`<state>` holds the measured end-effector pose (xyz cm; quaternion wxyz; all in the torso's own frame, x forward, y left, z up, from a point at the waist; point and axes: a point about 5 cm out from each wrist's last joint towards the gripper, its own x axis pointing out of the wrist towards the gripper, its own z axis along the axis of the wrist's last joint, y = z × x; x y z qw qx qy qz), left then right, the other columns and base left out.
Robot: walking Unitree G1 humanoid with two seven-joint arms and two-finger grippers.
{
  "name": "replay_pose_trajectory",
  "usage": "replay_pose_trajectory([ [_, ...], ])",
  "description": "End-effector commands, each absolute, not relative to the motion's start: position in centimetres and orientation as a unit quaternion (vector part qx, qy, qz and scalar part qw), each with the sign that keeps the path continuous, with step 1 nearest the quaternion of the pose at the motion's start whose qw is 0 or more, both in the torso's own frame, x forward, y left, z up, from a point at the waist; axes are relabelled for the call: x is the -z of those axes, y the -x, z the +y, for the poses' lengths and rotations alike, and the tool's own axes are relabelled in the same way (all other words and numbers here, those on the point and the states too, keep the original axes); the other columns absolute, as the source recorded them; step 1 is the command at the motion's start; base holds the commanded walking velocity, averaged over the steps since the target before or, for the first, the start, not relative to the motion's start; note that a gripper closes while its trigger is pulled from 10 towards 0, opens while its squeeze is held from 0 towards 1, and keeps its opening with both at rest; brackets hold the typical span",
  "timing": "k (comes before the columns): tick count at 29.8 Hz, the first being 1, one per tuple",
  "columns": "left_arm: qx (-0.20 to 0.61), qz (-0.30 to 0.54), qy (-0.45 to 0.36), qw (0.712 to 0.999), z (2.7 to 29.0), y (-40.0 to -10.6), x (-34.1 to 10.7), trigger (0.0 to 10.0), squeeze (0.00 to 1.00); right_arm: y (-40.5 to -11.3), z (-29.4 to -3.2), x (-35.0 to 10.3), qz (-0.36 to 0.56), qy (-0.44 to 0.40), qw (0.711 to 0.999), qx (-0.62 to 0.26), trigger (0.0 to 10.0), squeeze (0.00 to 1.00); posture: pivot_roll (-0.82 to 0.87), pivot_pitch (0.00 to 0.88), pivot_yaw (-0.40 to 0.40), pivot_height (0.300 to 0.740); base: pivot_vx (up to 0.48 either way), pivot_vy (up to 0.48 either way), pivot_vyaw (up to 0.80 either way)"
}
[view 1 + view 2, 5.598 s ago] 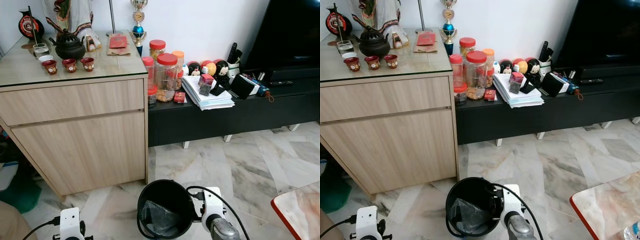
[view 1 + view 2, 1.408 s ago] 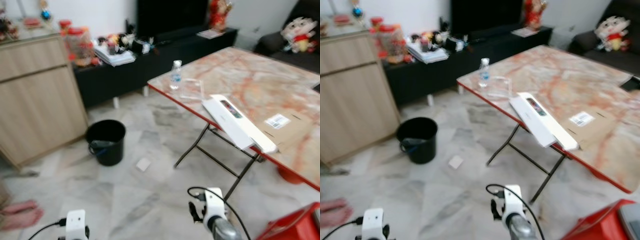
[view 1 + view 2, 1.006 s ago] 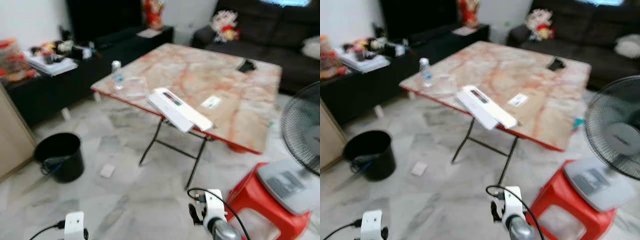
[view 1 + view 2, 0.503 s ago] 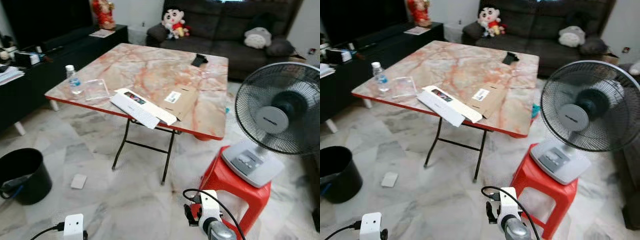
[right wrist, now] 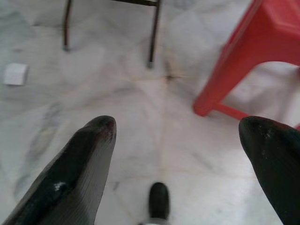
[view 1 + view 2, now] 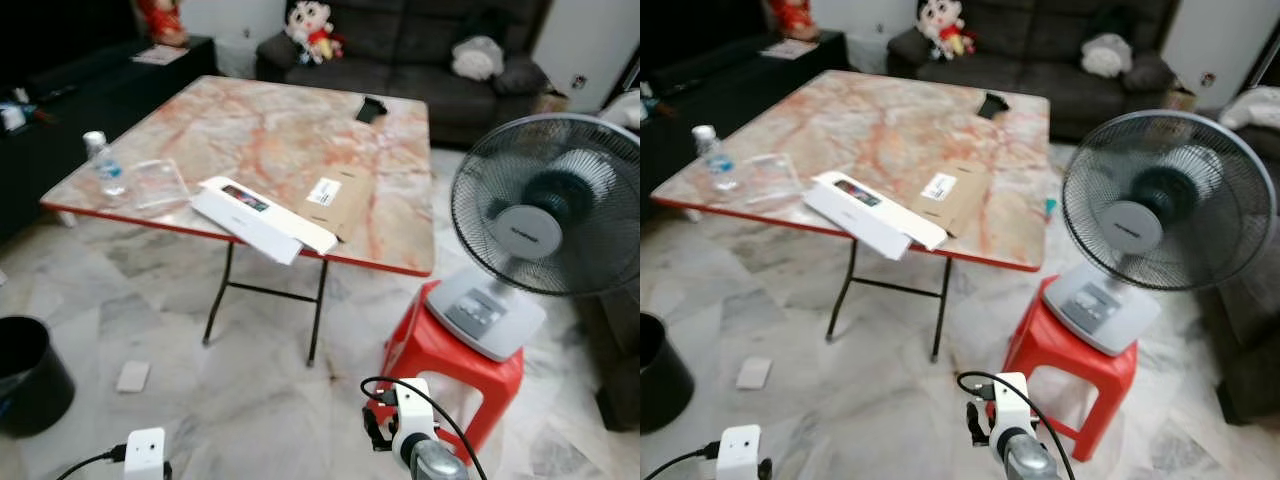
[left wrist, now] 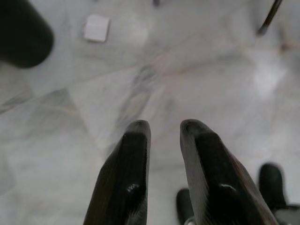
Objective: Picking trash to rubbish bin
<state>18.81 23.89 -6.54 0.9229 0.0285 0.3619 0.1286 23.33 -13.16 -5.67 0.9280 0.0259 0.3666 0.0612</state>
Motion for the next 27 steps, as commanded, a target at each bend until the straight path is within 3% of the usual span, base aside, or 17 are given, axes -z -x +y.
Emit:
replay_pose_trajectory([
  [1, -0.132, 0.377, -0.029, 0.916, 23.97, -18.00, 6.99, 10.0, 0.00, -23.59, -13.23, 5.50, 0.363, -0.025, 0.930, -0.060, 10.0, 0.00, 0.05, 0.000, -0.048, 0.740, 0.000, 0.000, -0.68],
  [12, -0.135, 0.378, -0.028, 0.916, 23.98, -17.97, 7.00, 10.0, 0.00, -23.60, -13.39, 5.50, 0.362, -0.029, 0.930, -0.055, 10.0, 0.00, 0.05, 0.000, -0.050, 0.740, 0.000, 0.000, -0.65],
  [27, -0.138, 0.361, -0.023, 0.922, 24.09, -18.44, 6.64, 10.0, 0.00, -23.77, -13.34, 5.36, 0.357, -0.034, 0.932, -0.053, 10.0, 0.00, 0.06, 0.000, -0.054, 0.740, 0.000, 0.000, 0.00],
])
